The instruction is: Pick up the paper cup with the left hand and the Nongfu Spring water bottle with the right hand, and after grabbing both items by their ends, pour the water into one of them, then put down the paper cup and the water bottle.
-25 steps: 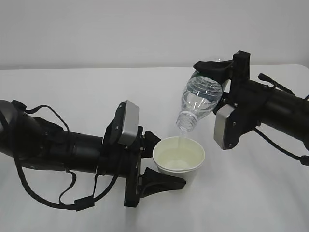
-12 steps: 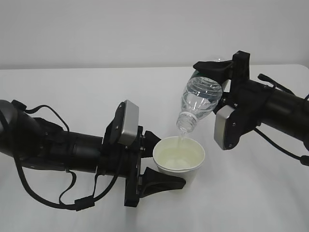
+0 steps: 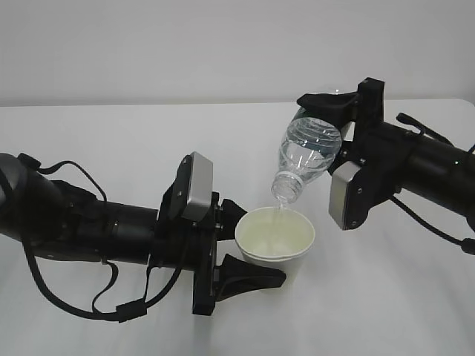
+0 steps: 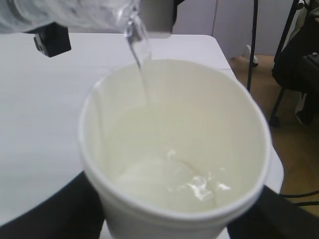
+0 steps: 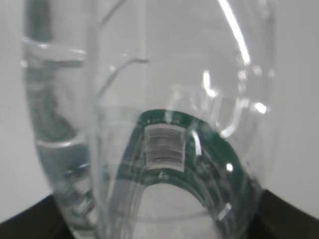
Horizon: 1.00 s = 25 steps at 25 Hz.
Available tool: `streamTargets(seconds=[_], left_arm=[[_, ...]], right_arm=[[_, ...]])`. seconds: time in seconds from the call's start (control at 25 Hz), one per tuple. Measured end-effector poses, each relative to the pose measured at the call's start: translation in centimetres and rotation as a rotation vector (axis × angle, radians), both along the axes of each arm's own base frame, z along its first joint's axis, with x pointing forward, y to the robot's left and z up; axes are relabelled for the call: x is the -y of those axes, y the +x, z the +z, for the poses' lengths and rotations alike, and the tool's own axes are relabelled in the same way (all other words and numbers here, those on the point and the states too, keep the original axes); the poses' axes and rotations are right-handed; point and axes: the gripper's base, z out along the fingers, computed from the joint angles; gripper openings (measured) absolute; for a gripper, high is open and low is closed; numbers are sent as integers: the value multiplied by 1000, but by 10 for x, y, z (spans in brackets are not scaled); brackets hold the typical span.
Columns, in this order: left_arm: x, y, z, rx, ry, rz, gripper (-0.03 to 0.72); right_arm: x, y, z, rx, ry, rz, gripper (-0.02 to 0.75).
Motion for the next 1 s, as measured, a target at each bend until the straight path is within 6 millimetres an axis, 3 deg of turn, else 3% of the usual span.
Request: streamTargets(seconds=[1.0], left_arm=[[0,2,1,-5,-7,23,483]], right_arm=[[0,0,0,-33,41,0,463]])
